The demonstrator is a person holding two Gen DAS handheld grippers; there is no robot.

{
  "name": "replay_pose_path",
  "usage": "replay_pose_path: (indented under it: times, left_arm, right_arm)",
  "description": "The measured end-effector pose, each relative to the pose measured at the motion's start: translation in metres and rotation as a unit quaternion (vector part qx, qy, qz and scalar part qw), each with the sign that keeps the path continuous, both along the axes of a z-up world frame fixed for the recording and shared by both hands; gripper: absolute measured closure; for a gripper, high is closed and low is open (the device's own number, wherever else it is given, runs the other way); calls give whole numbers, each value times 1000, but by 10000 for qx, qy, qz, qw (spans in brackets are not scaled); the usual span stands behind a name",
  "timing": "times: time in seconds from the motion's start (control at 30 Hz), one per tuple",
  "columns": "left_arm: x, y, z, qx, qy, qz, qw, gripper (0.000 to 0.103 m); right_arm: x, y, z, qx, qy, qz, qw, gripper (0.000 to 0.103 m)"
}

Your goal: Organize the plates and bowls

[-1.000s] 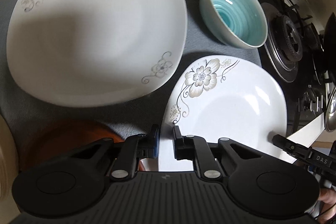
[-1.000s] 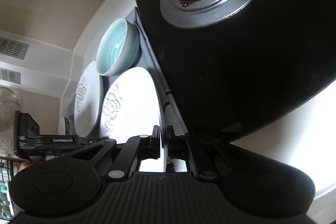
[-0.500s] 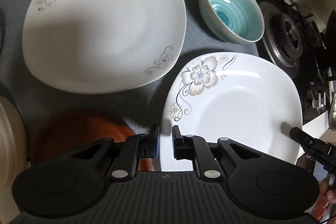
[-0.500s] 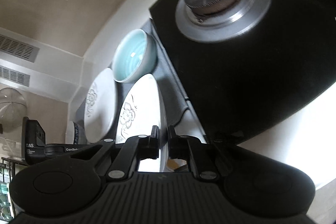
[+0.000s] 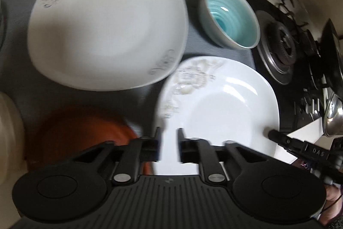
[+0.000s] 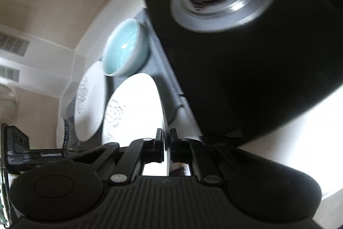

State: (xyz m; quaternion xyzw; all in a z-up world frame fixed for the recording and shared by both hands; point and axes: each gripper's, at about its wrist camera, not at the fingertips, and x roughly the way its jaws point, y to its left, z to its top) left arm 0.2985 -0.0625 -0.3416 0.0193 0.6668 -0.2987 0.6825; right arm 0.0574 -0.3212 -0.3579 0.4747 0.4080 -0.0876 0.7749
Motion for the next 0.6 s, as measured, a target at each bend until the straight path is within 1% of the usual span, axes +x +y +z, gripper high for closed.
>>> replay_pose_path:
  times: [0.03, 0.07, 0.13, 0.2, 0.23, 0.3, 0.33, 0.37, 0.43, 0.5, 0.57, 0.6]
  left_arm:
    - [2, -1, -2, 23, 18, -11, 10000, 58]
    - [3, -3, -3, 19, 38, -55, 10000, 53]
    - [5, -4, -6, 0, 113, -121, 9999, 50]
    - [8, -13, -16, 116, 221, -148, 9996, 50]
    - [8, -14, -21, 212, 262, -149, 9993, 51]
    - [9, -17, -27, 209, 254, -190, 9993, 53]
    - [8, -19, -24, 135, 223, -221, 9994, 62]
    - [8, -23, -27, 170, 316, -312, 9989, 66]
    - [6, -24, -25, 251, 229, -331, 9989, 67]
    - [4, -25, -24, 344, 286, -283, 9986, 67]
    - [3, -22, -23, 402, 304, -187, 9986, 68]
    - [2, -22, -22, 417, 280, -156, 9986, 72]
  right_arm:
    - [-2, -1, -4, 21, 24, -24, 10000, 98]
    - [-4, -3, -8, 52, 58, -66, 9999, 99]
    - [-7, -6, -13, 78, 85, -70, 9999, 99]
    - [-7, -7, -17, 130, 78, -86, 9998, 98]
    - [-8, -8, -19, 147, 59, -111, 9998, 98]
    - [-7, -11, -21, 180, 18, -138, 9997, 98]
    - [-7, -12, -22, 204, 9, -152, 9997, 98]
    - [-7, -13, -24, 227, 6, -151, 9996, 97]
    - [-4, -15, -27, 305, -6, -184, 9994, 95]
    - [-5, -17, -31, 409, -28, -278, 9988, 91]
    - [-3, -14, -36, 472, 6, -242, 9986, 89]
    - [-3, -13, -35, 446, -8, -250, 9987, 89]
